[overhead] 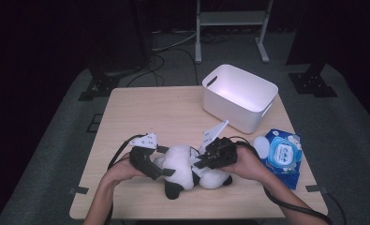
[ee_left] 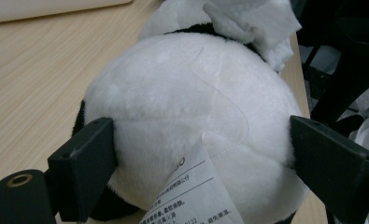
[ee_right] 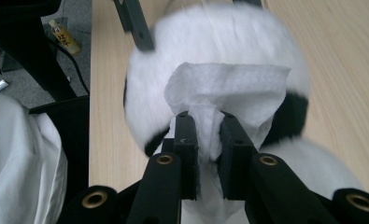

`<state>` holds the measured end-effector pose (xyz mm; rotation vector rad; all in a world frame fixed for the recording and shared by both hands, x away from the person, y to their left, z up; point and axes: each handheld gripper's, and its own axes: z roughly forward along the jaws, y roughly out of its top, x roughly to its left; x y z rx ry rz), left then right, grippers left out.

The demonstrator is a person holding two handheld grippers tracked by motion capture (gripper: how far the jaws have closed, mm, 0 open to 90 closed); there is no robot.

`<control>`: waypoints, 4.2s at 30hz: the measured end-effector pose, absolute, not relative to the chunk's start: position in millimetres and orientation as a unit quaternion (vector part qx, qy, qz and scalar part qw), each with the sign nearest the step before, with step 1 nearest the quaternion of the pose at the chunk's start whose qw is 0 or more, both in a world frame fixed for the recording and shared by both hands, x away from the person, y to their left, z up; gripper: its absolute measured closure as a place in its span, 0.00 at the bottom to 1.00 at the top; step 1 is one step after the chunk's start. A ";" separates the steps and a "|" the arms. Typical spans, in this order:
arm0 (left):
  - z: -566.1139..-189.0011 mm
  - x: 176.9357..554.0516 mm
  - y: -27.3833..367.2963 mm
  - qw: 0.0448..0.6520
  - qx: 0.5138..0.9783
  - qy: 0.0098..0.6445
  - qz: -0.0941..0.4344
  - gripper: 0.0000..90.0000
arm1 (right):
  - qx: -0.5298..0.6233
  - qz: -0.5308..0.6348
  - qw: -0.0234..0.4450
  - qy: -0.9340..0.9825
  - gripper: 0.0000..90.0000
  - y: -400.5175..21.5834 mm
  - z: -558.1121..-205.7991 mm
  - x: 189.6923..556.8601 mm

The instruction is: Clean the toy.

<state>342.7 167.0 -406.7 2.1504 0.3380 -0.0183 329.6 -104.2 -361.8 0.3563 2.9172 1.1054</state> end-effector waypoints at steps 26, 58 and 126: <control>-409.6 345.2 169.4 0.466 0.873 0.145 -0.009 0.11 | 0.182 0.381 0.027 0.906 0.87 -184.6 -372.4 326.5; -411.5 342.9 149.7 0.473 0.873 0.117 -0.021 0.11 | 0.104 0.385 -0.004 0.917 0.87 -106.9 -352.7 331.7; -411.5 342.1 151.7 0.470 0.874 0.122 -0.020 0.11 | 0.175 0.391 -0.004 0.903 0.87 -184.2 -376.3 303.5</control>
